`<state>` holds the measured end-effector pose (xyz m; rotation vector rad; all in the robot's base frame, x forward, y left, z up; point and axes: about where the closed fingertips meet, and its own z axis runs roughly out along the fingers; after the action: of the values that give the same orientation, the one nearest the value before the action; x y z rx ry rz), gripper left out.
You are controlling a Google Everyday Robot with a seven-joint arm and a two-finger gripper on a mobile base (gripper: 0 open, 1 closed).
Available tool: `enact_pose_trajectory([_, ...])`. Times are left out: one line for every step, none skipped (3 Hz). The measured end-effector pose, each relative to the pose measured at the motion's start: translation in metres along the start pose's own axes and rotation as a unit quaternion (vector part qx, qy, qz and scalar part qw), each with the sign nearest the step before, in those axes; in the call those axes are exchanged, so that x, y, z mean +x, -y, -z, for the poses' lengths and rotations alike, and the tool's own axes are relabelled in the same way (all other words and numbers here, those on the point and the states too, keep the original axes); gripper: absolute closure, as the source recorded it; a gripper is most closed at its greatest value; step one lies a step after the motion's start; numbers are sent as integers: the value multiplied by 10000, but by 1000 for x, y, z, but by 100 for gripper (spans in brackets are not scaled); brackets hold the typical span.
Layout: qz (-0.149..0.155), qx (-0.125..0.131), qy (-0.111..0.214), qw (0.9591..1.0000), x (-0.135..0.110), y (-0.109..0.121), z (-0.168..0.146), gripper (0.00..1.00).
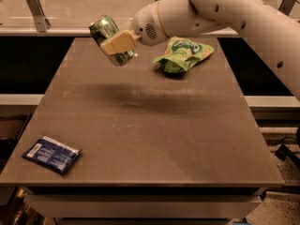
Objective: Place green can upright
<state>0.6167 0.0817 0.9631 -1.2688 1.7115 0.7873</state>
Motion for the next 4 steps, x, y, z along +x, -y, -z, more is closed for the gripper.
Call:
enact_pose_trajectory([58, -353, 138, 9993, 5, 7, -9, 100])
enact_pose_trajectory([-32, -553, 214, 9982, 16, 11, -20, 100])
enact_pose_trajectory([-171, -654, 268, 9974, 30, 9, -32, 100])
enact_pose_trajectory([-271, -754, 377, 9961, 46, 1, -45, 100])
